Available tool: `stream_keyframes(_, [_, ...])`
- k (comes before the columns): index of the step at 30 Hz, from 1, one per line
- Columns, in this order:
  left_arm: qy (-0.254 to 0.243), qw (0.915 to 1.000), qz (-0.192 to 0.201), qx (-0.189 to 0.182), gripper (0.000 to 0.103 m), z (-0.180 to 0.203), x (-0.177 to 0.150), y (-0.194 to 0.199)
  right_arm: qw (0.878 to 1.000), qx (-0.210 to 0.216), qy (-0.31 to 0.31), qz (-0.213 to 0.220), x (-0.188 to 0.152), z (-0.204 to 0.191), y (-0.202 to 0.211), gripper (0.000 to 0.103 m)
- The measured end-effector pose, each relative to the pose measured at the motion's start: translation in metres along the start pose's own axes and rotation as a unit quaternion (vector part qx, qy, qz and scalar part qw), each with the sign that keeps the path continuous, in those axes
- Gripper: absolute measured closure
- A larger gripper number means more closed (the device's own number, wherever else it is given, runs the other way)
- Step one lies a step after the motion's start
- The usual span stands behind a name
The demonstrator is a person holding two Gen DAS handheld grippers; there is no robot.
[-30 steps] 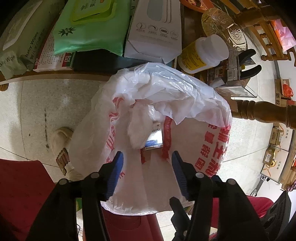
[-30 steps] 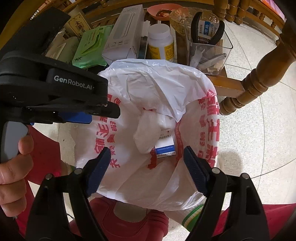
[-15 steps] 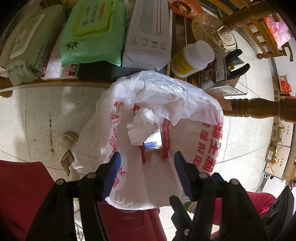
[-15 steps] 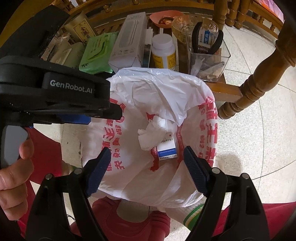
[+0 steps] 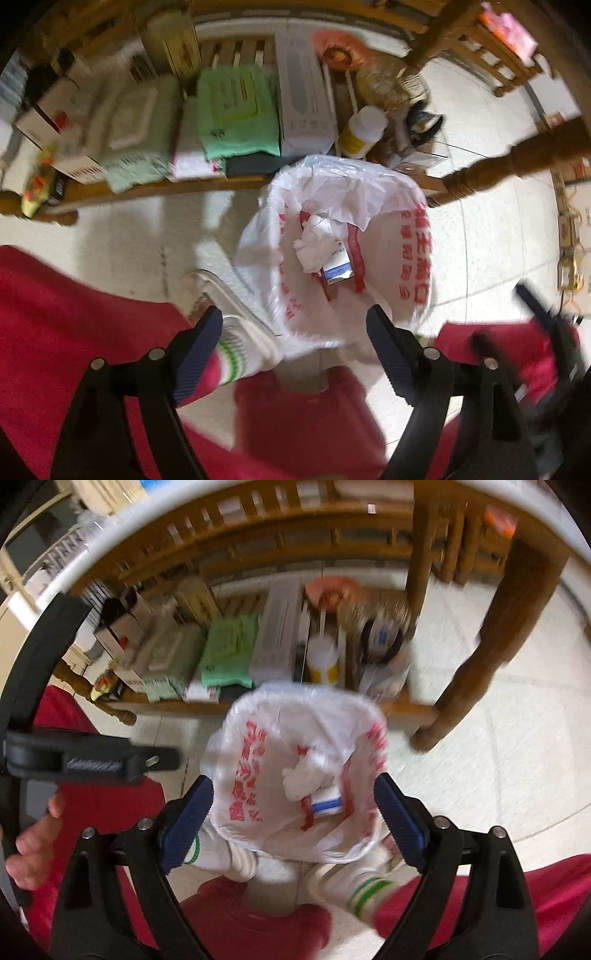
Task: Collect trash
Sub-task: 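Raise both tools back up over the table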
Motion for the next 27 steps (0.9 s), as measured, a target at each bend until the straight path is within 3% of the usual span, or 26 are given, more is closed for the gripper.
stream_keyframes(5, [-0.040,0.9976,0.055,-0.014,0.020,-0.008,-0.003,0.092,0.996,-0.041,0.043,0.073,0.033,0.013,0.086,0.007])
stream_keyframes(10, [-0.053,0.9915,0.117,-0.020,0.012,-0.013,0.023,0.190,0.987,-0.051,0.070,0.137,0.074,0.027,0.163,0.007])
stream_keyframes(16, [-0.038,0.9893,0.140,-0.016,0.009,-0.014,0.058,0.271,0.975,-0.040,0.080,0.202,0.125,0.050,0.245,0.007])
stream_keyframes(22, [-0.046,0.9867,0.155,-0.015,0.009,0.000,0.078,0.313,0.970,-0.035,0.066,0.231,0.168,0.073,0.290,0.007])
stream_keyframes(27, [-0.048,0.9873,0.151,-0.012,0.009,0.016,0.095,0.325,0.968,-0.016,0.053,0.245,0.196,0.088,0.310,0.007])
Point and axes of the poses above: each gripper's, at about its wrist camera, not at the fingertips, and y roughly against the way its jaws point, z to its right, x to its top, the point moved 5 cm from there along -y, roughly the way its jaws point, and after that the axes turned 11 degrees about y, right-handed, at the moved point
